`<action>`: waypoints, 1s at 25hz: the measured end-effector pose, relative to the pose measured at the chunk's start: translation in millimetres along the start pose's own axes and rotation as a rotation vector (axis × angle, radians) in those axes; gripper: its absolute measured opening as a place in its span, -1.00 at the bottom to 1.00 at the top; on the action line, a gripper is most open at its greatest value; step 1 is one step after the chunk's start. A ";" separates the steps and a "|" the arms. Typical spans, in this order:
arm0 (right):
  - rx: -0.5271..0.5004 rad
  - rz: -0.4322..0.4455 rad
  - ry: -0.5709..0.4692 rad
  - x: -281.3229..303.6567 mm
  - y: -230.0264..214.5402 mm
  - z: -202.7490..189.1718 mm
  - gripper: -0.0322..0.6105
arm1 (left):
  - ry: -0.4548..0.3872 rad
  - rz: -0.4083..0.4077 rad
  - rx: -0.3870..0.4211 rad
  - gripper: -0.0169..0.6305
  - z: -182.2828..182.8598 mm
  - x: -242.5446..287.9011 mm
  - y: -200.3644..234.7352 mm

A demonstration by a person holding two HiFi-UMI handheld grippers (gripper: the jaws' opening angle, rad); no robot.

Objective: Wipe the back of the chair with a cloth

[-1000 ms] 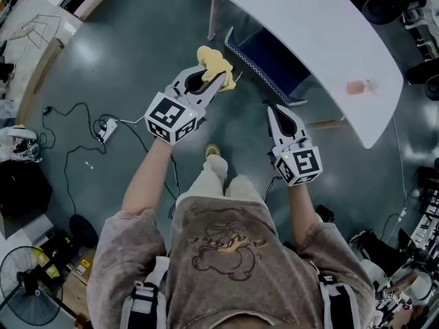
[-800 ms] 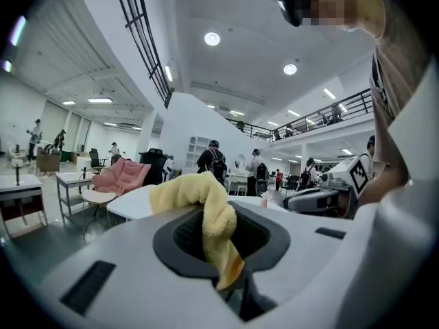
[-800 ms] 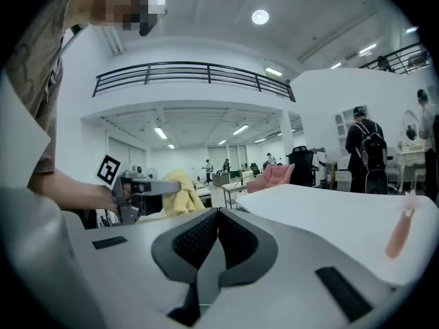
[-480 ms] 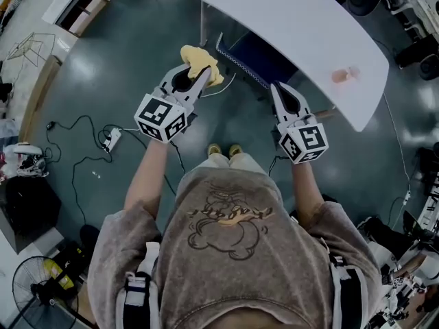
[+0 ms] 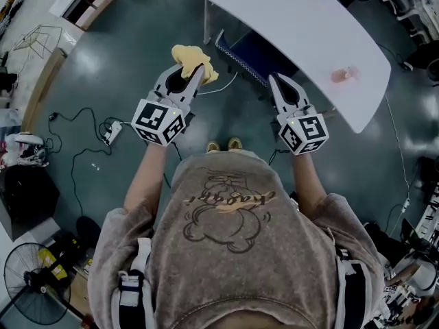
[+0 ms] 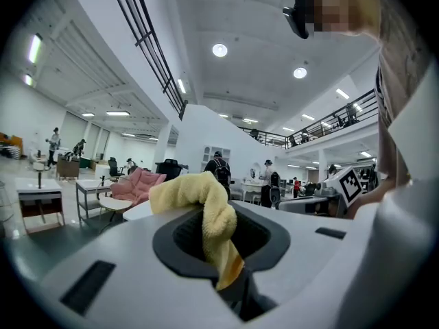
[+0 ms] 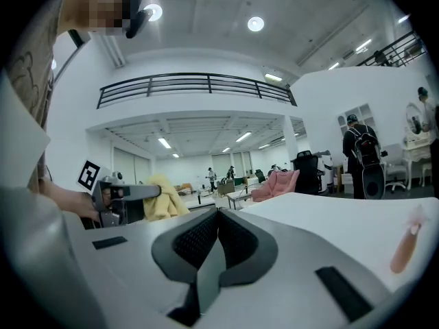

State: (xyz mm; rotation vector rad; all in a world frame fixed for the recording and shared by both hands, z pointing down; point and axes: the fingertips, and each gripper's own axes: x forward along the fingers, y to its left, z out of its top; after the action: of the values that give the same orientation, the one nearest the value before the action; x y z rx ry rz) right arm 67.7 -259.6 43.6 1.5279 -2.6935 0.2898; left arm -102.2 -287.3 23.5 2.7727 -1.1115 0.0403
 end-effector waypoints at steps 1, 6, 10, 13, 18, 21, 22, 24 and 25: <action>0.002 -0.003 0.000 -1.3 -0.9 -1.6 -0.82 | -0.001 0.019 0.001 -0.75 -3.0 -3.3 0.1; 0.029 -0.050 0.004 -9.7 -10.2 -16.3 -0.82 | -0.001 0.084 -0.019 -0.75 -23.7 -15.2 -2.0; 0.052 -0.062 0.001 -15.0 -13.0 -32.3 -0.82 | -0.007 0.118 -0.037 -0.75 -40.4 -19.5 -6.3; 0.038 -0.049 -0.003 -14.1 -9.4 -38.9 -0.82 | -0.020 0.134 -0.041 -0.75 -48.5 -20.7 -11.0; 0.010 -0.029 -0.013 -9.9 -2.5 -38.2 -0.82 | -0.024 0.157 -0.016 -0.75 -52.8 -26.7 -13.4; 0.006 -0.022 -0.015 -10.5 0.2 -36.8 -0.82 | -0.035 0.168 -0.014 -0.75 -48.3 -31.6 -12.6; 0.006 -0.023 -0.016 -10.5 0.3 -36.3 -0.82 | -0.035 0.170 -0.011 -0.75 -47.3 -32.5 -11.6; 0.009 -0.025 -0.016 -10.0 -0.7 -35.5 -0.82 | -0.030 0.170 -0.008 -0.75 -46.9 -33.2 -9.4; 0.011 -0.026 -0.015 -9.8 -1.6 -35.3 -0.82 | -0.026 0.170 -0.007 -0.75 -47.1 -33.2 -9.1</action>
State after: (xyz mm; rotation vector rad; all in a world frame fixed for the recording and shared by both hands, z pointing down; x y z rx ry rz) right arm 71.9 -245.8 77.3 1.5727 -2.6856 0.2933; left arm -118.5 -250.9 66.1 2.6725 -1.3483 0.0195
